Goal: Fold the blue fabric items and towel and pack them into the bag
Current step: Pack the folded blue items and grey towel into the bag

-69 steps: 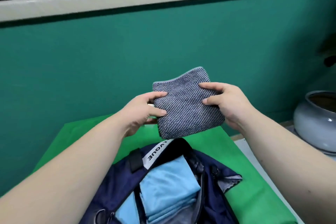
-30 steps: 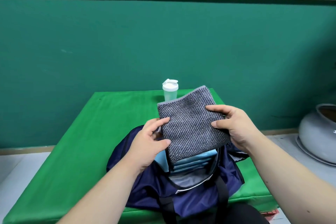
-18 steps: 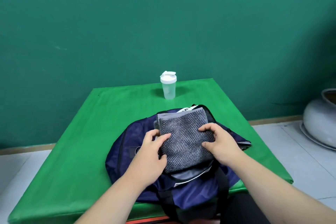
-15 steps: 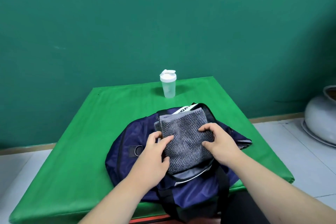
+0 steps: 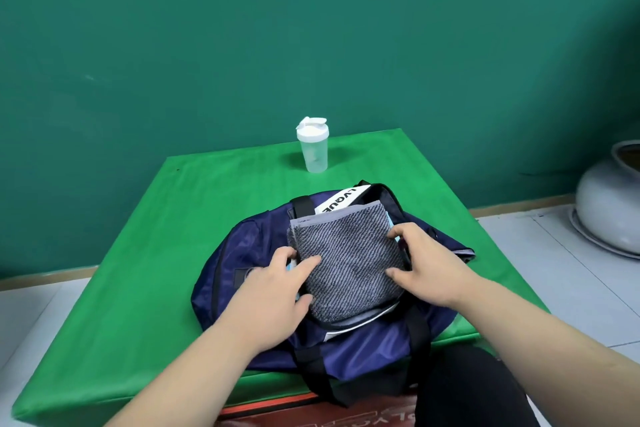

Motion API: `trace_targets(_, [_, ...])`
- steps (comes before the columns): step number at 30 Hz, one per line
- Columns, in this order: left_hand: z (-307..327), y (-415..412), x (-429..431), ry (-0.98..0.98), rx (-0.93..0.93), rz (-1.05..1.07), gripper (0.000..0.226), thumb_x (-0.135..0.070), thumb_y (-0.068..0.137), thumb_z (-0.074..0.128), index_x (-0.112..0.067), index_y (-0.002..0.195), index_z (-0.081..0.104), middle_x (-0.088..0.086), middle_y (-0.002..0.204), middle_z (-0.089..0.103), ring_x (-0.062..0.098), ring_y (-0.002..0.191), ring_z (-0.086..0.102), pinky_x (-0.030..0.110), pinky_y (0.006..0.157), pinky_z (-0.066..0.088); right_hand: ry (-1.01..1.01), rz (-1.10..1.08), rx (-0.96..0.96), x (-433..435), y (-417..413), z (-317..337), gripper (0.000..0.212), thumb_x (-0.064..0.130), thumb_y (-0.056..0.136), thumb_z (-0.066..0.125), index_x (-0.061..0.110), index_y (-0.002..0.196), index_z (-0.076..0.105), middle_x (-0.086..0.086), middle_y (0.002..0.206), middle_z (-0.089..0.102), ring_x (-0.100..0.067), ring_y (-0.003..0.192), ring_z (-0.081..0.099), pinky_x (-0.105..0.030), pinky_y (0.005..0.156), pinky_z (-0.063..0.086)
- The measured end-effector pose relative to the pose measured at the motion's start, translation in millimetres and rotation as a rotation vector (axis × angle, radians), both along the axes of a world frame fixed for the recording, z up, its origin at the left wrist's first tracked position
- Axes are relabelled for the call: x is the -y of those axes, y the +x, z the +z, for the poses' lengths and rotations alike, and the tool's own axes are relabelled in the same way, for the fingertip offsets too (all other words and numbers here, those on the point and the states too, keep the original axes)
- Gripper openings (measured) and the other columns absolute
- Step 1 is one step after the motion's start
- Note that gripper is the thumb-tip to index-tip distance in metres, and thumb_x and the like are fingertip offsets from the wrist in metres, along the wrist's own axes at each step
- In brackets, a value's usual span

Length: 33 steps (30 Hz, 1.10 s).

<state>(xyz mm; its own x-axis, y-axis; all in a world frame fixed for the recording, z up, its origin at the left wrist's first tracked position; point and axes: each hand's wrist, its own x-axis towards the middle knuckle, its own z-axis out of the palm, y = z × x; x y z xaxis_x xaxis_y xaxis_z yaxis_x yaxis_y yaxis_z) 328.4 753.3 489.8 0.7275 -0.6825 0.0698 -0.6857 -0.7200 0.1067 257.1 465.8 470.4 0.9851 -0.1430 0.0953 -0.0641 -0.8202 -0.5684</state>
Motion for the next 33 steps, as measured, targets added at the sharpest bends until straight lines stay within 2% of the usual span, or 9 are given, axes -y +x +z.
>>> trace_targets(4, [-1, 5, -10, 0.07, 0.097, -0.075, 0.067, -0.054, 0.092, 0.049, -0.041, 0.151, 0.023, -0.003, 0.139, 0.038, 0.021, 0.114, 0.05, 0.039, 0.105, 0.033, 0.111, 0.0, 0.021, 12, -5, -2, 0.049, 0.023, 0.077, 0.075, 0.043, 0.112, 0.047, 0.025, 0.113, 0.056, 0.0, 0.107, 0.056, -0.03, 0.098, 0.045])
trace_targets(6, [1, 5, -14, 0.032, 0.076, -0.101, 0.066, -0.053, 0.086, 0.055, -0.035, 0.145, 0.031, -0.008, 0.129, 0.044, 0.017, 0.103, 0.052, 0.039, 0.101, 0.035, 0.013, 0.023, -0.003, 17, -8, -4, 0.045, 0.021, 0.069, 0.067, 0.042, 0.102, 0.046, 0.023, 0.104, 0.054, -0.01, 0.1, 0.054, -0.038, 0.097, 0.045])
trace_targets(10, [7, 6, -21, 0.017, -0.017, -0.122, 0.041, -0.051, 0.083, 0.059, -0.034, 0.113, 0.036, -0.019, 0.106, 0.049, 0.008, 0.096, 0.048, 0.036, 0.098, 0.031, -0.266, 0.132, -0.044, 26, -11, -9, 0.036, 0.021, 0.06, 0.057, 0.034, 0.093, 0.048, 0.02, 0.092, 0.05, -0.003, 0.092, 0.046, -0.043, 0.117, 0.017])
trace_targets(14, [14, 7, -27, 0.029, 0.026, -0.18, 0.022, -0.043, 0.089, 0.057, -0.037, 0.11, 0.055, -0.02, 0.094, 0.056, 0.008, 0.098, 0.048, 0.036, 0.095, 0.035, -0.464, 0.169, -0.098, 38, -11, -7, 0.02, 0.029, 0.068, 0.062, 0.031, 0.088, 0.059, 0.018, 0.084, 0.058, -0.004, 0.092, 0.053, -0.042, 0.11, 0.02])
trace_targets(17, [19, 11, -33, -0.065, 0.103, -0.257, 0.011, -0.039, 0.087, 0.056, -0.036, 0.091, 0.065, -0.02, 0.08, 0.056, 0.008, 0.086, 0.05, 0.038, 0.084, 0.041, -0.429, 0.192, -0.039, 49, -10, 2, 0.007, 0.033, 0.072, 0.062, 0.031, 0.078, 0.065, 0.018, 0.076, 0.06, -0.002, 0.084, 0.053, -0.04, 0.107, 0.022])
trace_targets(20, [29, 21, -35, -0.188, 0.176, -0.238, 0.018, -0.04, 0.09, 0.047, -0.034, 0.089, 0.063, -0.019, 0.081, 0.056, 0.01, 0.084, 0.051, 0.037, 0.081, 0.039, -0.265, 0.134, 0.096, 55, -6, 22, 0.005, 0.033, 0.071, 0.063, 0.032, 0.075, 0.063, 0.018, 0.075, 0.061, 0.001, 0.079, 0.055, -0.04, 0.109, 0.023])
trace_targets(25, [45, 40, -29, -0.278, 0.211, -0.075, 0.029, -0.04, 0.09, 0.038, -0.03, 0.093, 0.064, -0.013, 0.086, 0.058, 0.017, 0.084, 0.056, 0.04, 0.078, 0.043, -0.094, 0.037, 0.211, 45, 16, 45, 0.014, 0.03, 0.071, 0.06, 0.041, 0.07, 0.052, 0.013, 0.075, 0.064, -0.012, 0.083, 0.057, -0.032, 0.103, 0.028])
trace_targets(29, [36, 49, -22, -0.05, 0.134, -0.014, 0.027, -0.039, 0.09, 0.043, -0.033, 0.099, 0.068, -0.011, 0.093, 0.062, 0.019, 0.093, 0.061, 0.038, 0.082, 0.043, -0.179, 0.072, 0.022, 38, 31, 41, 0.008, 0.032, 0.068, 0.055, 0.038, 0.065, 0.051, 0.013, 0.069, 0.061, -0.003, 0.072, 0.056, -0.035, 0.098, 0.037])
trace_targets(33, [24, 40, -25, -0.033, -0.036, -0.186, 0.019, -0.042, 0.091, 0.046, -0.036, 0.096, 0.064, -0.021, 0.091, 0.057, 0.001, 0.097, 0.05, 0.033, 0.096, 0.033, -0.315, 0.208, -0.158, 35, 26, 26, 0.004, 0.032, 0.066, 0.051, 0.036, 0.066, 0.049, 0.013, 0.073, 0.058, -0.004, 0.075, 0.055, -0.035, 0.107, 0.026])
